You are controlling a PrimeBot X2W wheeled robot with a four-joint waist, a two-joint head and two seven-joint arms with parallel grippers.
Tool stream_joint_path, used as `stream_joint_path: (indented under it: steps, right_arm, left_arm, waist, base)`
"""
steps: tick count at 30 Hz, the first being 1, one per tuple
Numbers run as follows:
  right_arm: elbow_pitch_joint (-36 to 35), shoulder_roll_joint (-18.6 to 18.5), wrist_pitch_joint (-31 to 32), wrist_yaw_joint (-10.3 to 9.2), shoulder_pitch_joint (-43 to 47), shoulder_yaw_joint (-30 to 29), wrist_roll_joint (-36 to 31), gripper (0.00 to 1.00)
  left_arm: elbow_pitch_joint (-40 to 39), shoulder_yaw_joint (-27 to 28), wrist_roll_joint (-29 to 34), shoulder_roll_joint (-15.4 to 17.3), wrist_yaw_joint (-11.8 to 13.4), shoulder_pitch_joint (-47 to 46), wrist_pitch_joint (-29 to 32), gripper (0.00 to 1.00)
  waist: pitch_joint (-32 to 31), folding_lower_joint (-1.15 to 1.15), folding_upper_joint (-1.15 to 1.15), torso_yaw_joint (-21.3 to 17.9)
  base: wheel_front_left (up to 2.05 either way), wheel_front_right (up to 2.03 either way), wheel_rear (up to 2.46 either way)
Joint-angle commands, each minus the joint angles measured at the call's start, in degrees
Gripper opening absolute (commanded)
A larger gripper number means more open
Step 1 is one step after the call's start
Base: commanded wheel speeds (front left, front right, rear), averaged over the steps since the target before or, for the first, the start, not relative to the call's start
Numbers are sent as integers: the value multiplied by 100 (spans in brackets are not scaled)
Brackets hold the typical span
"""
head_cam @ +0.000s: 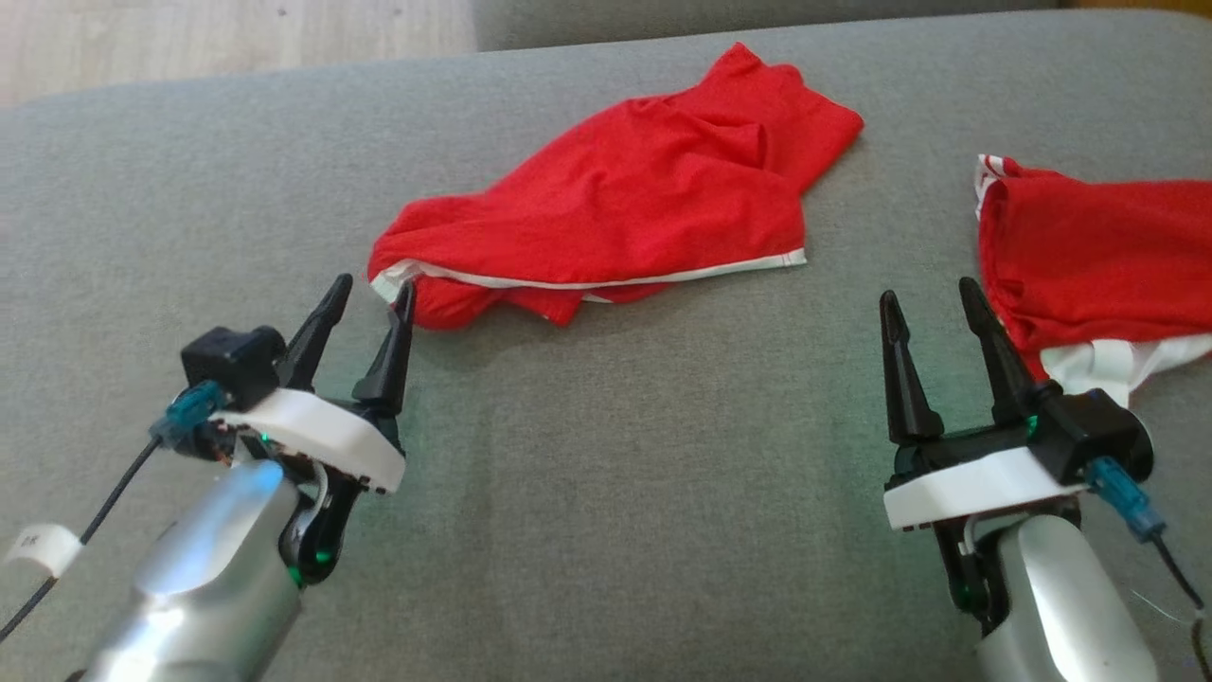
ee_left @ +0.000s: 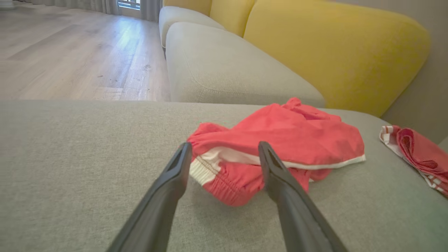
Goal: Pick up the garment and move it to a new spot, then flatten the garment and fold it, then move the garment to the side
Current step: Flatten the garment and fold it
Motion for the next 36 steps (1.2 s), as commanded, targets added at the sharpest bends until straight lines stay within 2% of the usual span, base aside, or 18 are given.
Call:
stream_joint_path:
  steps: [1,5,11,14,17,20,26,36]
  right_arm:
    - [-125,-16,-61,39,-11,124,-56,100]
    - [-115,-16,-61,39,-14,122,-61,100]
    - [-238,-16,-61,39,81,-31,-11,100]
    - [-193,-16,-61,39,180,-105,23,100]
    - [-124,-16,-61,39,233,-175,95,100]
    - [-105,-16,-61,39,217,-147,122,100]
    - [105,-16,-18,39,-52,-155,54,100]
    - [1564,-16,702,39,-1290,-453,-157,100]
  left_arm:
    - [-139,388,28,117,31,-98,-78,100]
    - [-432,794,353,77,127,73,-82,100]
    - [-1446,1898,1258,-67,446,844,-84,100]
    - [-1919,2278,1762,-336,622,1344,-84,100]
    - [-2194,2454,2178,-613,633,1758,-84,100]
    - [-2285,2721,2367,-876,576,2023,-85,100]
    - [-2196,3027,2772,-1207,231,2079,-85,100]
    - [-1941,3126,3076,-1520,-99,1782,-85,100]
  waist:
    - [-53,0,0,77]
    - [-104,0,0,148]
    - [-230,0,0,316]
    - [-278,0,0,412]
    - [-287,0,0,481]
    - [-264,0,0,500]
    - [-88,0,0,586]
    - [350,0,0,906]
  base:
    - [0,0,0]
    - [0,0,0]
    - [0,0,0]
    - [0,0,0]
    - [0,0,0]
    - [0,0,0]
    - [0,0,0]
    - [0,0,0]
